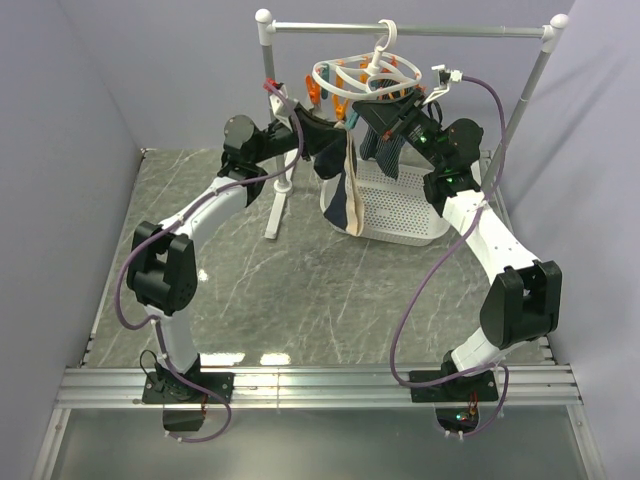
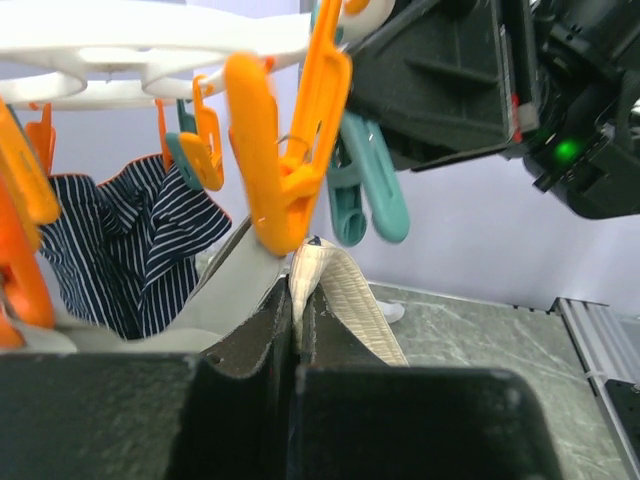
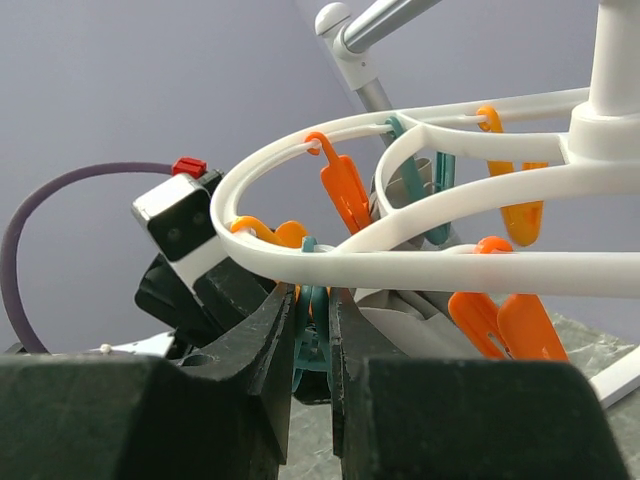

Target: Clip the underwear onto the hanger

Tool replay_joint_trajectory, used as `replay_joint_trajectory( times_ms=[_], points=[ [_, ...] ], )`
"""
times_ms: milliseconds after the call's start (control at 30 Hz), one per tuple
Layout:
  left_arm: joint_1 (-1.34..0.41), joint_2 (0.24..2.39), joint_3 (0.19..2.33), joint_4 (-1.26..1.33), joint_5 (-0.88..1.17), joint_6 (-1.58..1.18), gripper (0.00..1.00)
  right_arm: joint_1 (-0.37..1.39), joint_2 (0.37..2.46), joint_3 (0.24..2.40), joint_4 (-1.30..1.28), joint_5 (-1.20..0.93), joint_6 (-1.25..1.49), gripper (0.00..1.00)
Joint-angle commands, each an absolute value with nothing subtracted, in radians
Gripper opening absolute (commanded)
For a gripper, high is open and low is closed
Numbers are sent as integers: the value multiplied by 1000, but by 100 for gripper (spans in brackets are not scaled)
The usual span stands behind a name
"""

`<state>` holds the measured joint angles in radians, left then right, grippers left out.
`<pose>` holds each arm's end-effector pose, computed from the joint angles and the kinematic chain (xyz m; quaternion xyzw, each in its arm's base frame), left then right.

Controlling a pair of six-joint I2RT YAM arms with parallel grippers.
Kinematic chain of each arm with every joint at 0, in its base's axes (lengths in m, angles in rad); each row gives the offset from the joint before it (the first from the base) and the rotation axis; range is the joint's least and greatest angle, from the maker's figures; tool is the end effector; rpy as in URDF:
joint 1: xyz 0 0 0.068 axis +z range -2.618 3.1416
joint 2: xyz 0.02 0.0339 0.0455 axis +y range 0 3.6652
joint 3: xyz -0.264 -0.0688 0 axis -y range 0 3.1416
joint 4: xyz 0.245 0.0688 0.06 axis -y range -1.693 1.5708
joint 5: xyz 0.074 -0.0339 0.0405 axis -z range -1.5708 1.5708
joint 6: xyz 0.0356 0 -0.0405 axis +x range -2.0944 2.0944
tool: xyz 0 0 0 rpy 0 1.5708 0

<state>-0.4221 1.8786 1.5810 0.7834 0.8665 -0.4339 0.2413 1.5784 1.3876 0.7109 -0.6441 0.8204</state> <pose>0.3881 -0.2040 0.3959 0.3568 0.4707 -0.5198 0.6172 0.3472 0.1075 0.4409 -0.1266 0.5341 0.5524 0.6274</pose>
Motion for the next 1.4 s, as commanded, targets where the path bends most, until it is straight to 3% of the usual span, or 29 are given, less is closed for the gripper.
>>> replay_joint_trajectory(
  times_ms=[0, 400, 1000, 1367],
  points=[
    [-423, 1878, 1644, 853, 864, -492, 0, 238, 1563, 1410, 739, -664, 793, 0],
    [-433, 1888, 1670, 825, 853, -529, 0, 245, 1552, 1402, 730, -627, 733, 0],
    [-477, 1867, 1770, 459, 693, -356, 0, 270, 1536, 1396, 678, -528, 654, 0],
    [-482, 1829, 1767, 408, 670, -388, 0, 276, 1529, 1397, 656, -463, 581, 0]
  ],
)
